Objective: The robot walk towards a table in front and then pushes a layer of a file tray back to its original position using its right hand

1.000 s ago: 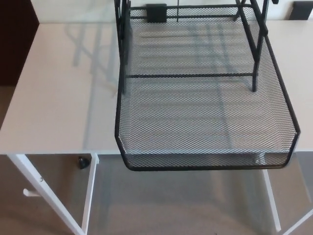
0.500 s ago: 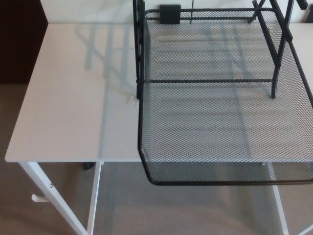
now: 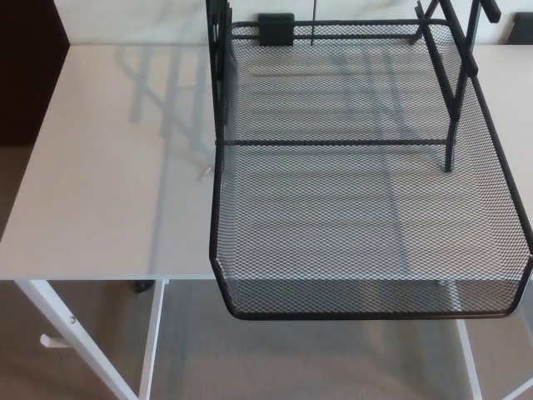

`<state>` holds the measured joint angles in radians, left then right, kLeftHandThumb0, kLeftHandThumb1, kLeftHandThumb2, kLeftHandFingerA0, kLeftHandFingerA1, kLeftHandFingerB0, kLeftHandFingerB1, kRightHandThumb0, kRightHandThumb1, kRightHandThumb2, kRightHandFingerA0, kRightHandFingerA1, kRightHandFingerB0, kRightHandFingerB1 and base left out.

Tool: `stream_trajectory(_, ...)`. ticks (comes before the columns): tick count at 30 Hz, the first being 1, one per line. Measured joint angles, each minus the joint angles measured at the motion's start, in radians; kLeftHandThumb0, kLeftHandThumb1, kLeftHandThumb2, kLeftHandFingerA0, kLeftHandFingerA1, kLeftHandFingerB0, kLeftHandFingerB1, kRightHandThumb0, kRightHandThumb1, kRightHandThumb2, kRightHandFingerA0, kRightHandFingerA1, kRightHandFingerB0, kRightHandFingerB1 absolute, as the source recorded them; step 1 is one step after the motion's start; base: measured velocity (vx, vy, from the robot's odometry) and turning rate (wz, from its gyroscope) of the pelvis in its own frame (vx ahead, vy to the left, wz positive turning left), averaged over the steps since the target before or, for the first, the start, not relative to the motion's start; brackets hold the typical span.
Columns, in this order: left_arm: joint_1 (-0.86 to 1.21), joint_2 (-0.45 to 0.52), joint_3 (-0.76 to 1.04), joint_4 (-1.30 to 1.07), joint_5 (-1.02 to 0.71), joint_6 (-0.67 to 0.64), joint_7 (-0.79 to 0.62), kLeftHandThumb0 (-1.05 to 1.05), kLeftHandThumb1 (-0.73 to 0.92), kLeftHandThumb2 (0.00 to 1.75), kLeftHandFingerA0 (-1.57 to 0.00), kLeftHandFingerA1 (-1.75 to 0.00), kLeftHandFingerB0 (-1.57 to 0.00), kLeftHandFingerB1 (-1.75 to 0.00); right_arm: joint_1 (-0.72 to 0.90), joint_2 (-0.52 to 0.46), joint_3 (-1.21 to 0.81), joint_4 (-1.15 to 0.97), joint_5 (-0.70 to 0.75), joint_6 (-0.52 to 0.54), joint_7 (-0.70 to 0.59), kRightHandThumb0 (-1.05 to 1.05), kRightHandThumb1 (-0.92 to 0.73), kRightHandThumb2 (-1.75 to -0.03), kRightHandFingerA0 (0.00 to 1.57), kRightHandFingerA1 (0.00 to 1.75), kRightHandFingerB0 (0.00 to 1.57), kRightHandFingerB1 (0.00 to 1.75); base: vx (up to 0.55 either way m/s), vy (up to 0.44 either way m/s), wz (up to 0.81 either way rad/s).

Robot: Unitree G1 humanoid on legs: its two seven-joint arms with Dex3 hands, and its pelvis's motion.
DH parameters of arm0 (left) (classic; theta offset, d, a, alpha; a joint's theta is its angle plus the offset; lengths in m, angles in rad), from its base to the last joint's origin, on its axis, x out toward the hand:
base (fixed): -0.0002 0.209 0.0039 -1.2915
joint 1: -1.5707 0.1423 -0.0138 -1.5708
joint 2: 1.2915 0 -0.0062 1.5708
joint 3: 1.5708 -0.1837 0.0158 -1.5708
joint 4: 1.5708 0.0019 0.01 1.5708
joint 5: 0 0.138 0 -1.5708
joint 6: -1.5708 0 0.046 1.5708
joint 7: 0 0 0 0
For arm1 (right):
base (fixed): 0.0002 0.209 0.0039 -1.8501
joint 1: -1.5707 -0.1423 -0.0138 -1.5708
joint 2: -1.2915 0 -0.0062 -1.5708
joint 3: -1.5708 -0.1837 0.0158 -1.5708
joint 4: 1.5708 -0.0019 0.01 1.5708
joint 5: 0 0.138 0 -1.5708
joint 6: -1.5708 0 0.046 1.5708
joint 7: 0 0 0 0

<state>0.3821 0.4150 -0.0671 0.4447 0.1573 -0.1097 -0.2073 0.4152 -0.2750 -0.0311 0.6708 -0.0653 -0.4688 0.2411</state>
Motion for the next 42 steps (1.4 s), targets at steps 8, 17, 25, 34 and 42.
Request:
stream_trajectory(8,-0.015,0.000,0.000,-0.003,-0.002,0.000,-0.001,-0.28,0.68,0.61,-0.51,-0.44,-0.34,-0.37,0.134,0.029,0.034,-0.348,0.011,-0.013,0.010,-0.53,-0.68,-0.62,0.73,0.47,0.63,0.42,-0.02,-0.082,0.01)
stream_trajectory(17,-0.025,-0.001,0.000,-0.003,-0.004,0.000,-0.006,-0.28,0.68,0.60,-0.52,-0.44,-0.33,-0.36,0.295,0.031,0.105,-0.745,0.044,-0.019,0.028,-0.57,-0.70,-0.63,0.68,0.40,0.55,0.41,-0.03,-0.085,0.02)
stream_trajectory(25,-0.030,-0.001,0.000,-0.009,-0.004,0.000,-0.008,-0.28,0.68,0.60,-0.51,-0.45,-0.33,-0.37,0.419,0.003,0.161,-1.073,0.088,-0.021,0.043,-0.51,-0.70,-0.62,0.58,0.38,0.47,0.39,-0.04,-0.086,0.02)
stream_trajectory(34,-0.037,-0.001,0.000,-0.009,-0.005,0.002,-0.016,-0.29,0.68,0.61,-0.54,-0.46,-0.34,-0.37,0.502,-0.047,0.175,-1.420,0.157,-0.020,0.051,-0.50,-0.68,-0.60,0.48,0.38,0.42,0.37,-0.01,-0.019,0.00)
stream_trajectory(42,-0.045,-0.001,0.000,-0.013,-0.005,0.021,-0.020,-0.27,0.66,0.59,-0.55,-0.48,-0.34,-0.37,0.445,0.040,0.131,-1.548,0.095,-0.047,0.009,-0.59,-0.46,-0.84,0.00,0.19,0.02,0.25,0.00,0.000,0.00)
